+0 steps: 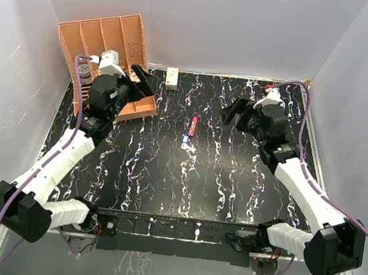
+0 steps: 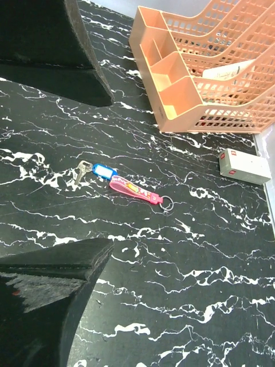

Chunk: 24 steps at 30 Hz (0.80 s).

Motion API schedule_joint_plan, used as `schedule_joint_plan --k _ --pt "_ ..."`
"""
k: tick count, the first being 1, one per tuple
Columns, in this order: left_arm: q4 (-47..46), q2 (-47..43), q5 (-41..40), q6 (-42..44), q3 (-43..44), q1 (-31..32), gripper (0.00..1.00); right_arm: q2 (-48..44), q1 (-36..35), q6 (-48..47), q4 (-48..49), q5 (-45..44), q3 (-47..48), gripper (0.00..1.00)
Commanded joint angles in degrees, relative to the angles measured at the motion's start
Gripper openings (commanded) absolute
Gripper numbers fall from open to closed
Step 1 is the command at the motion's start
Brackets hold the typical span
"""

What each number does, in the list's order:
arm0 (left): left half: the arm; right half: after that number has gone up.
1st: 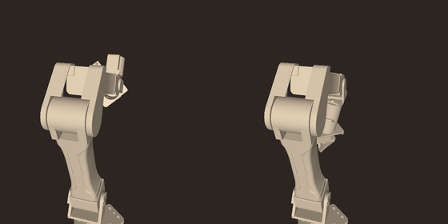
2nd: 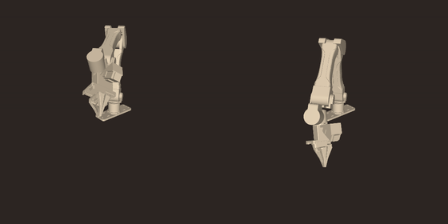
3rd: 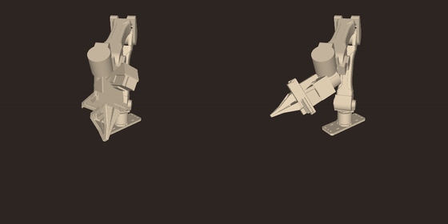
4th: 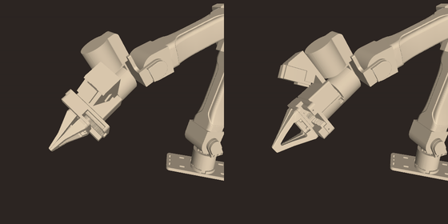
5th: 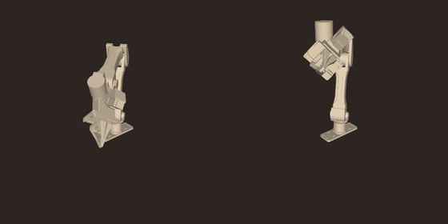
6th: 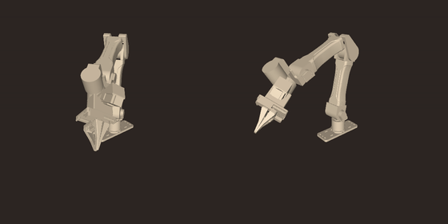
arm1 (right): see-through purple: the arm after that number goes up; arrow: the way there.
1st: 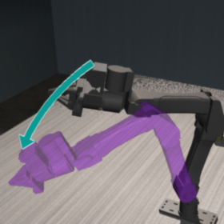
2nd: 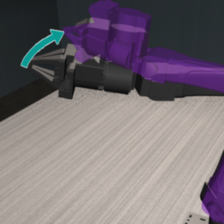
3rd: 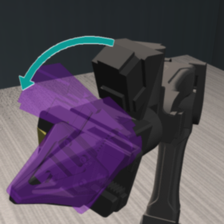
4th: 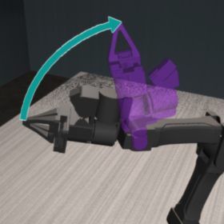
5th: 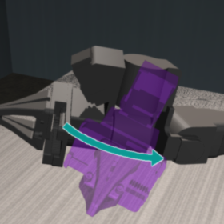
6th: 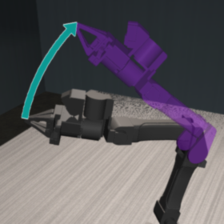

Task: Put the keys on the keyring

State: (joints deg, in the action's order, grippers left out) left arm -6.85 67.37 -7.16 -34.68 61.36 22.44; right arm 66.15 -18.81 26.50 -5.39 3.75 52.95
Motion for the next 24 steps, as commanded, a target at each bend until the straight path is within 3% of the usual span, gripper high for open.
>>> schedule_joint_plan --k 1,4,7,13,17,24 --pt "-1.1 -1.8 4.3 0.7 -0.6 0.3 0.99 -3.5 -0.2 0.8 6.8 -1.7 -2.6 0.98" --pt "-1.1 -0.7 8.0 0.2 -0.1 0.3 0.99 -4.2 -0.2 1.8 9.5 1.4 -4.8 0.98" --pt "-1.0 0.7 10.8 -1.7 0.0 0.3 0.99 -1.6 -0.2 -0.5 5.5 2.2 -1.8 0.98" --pt "-4.3 0.8 7.8 -5.4 -4.6 0.2 0.98 3.1 -0.5 -3.4 -0.4 -1.9 2.2 0.98" --pt "0.0 3.2 7.3 -2.5 -2.0 0.3 0.97 9.5 -2.6 -4.2 -1.6 -3.0 4.7 0.98" --pt "0.5 3.2 8.6 -1.1 -5.2 0.6 0.90 24.0 -9.5 -4.6 -1.6 -7.9 12.8 0.96"
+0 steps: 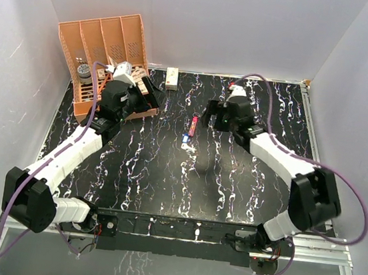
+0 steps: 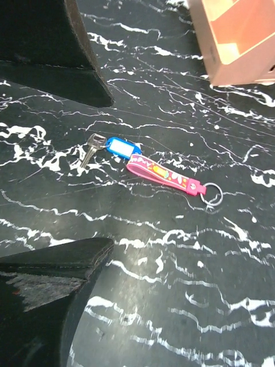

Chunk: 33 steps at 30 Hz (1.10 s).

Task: Put the keys on the keyring

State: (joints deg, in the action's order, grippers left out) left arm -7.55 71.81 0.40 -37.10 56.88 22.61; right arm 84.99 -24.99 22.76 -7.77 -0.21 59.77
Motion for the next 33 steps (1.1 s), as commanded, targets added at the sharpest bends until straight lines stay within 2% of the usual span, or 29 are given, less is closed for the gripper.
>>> schedule_joint_plan --k 1,8,17,23,33 --pt "1.9 -1.6 1.2 1.7 -0.8 0.5 0.90 7.2 -4.1 -0.8 0.4 -4.7 7.2 0.95" --pt "4.3 -5.1 0.0 3.3 -2.7 1.0 0.88 20.2 -6.6 1.2 -2.2 -8.8 15.4 0.89" --pt "4.3 -6.2 0.2 4.1 -4.0 0.9 0.88 29.5 -9.0 2.5 -6.1 -12.1 24.2 0.79" --pt "3.1 -6.8 0.5 4.0 -5.0 0.9 0.89 31.9 -10.0 3.2 -7.5 -12.9 26.2 0.69" --pt "3.2 -7.1 -0.4 4.5 -5.6 1.0 0.89 33.8 -10.3 4.2 -9.2 -13.7 26.3 0.62"
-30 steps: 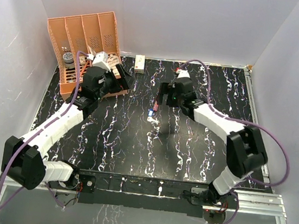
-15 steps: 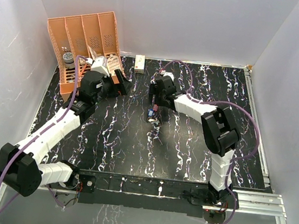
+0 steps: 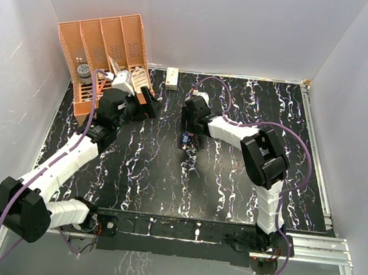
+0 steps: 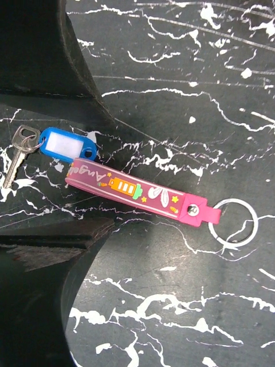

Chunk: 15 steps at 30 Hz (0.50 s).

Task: Put the keys on the keyring

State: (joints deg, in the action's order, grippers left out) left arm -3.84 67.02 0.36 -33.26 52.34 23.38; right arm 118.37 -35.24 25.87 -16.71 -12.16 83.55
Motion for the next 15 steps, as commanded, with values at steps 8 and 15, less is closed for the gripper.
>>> schedule_joint_plan --k 8,15 --pt "-1.4 -2.1 -0.2 0.5 -1.6 0.2 0.89 1.0 -0.1 1.6 -0.7 -2.1 2.5 0.52" --pt "-1.9 -1.9 0.1 0.3 -2.0 0.2 0.89 1.0 -0.1 1.6 -1.6 -2.1 2.3 0.30"
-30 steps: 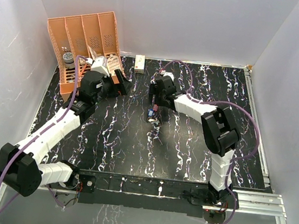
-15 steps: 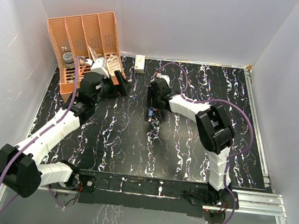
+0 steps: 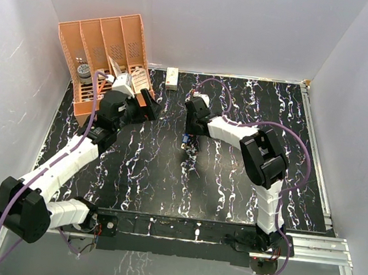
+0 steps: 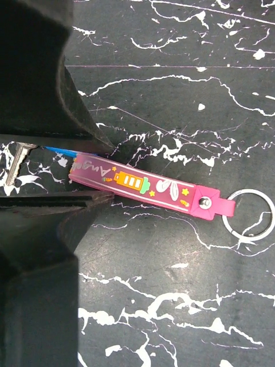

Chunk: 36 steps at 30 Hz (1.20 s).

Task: Put the keys on the keyring

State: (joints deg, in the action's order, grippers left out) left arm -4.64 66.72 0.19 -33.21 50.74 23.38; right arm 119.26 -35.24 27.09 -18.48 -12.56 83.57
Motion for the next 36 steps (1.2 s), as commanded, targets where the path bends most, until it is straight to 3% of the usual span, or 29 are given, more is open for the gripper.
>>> schedule_joint_plan --k 1,6,15,28,36 --pt "-1.1 -1.5 0.3 0.2 -0.3 0.2 0.89 0.0 -0.1 0.4 0.2 -1.8 2.2 0.27" --pt "-3.8 -1.8 3.6 2.5 -1.4 0.2 0.89 -3.5 -0.1 -1.3 2.0 -2.1 0.4 0.19" --pt "-9.2 -3.0 6.7 5.2 -4.1 0.2 0.89 -18.6 -0.1 -9.0 7.0 0.1 -7.9 0.19" --pt "-17.0 -0.6 12.8 9.9 -6.9 0.2 0.85 -39.0 -0.2 -10.6 -1.4 10.0 -10.3 0.19" --pt "-25.3 1.9 17.7 14.0 -8.1 0.5 0.83 -45.5 -0.2 -11.0 -5.3 13.4 -10.4 0.21"
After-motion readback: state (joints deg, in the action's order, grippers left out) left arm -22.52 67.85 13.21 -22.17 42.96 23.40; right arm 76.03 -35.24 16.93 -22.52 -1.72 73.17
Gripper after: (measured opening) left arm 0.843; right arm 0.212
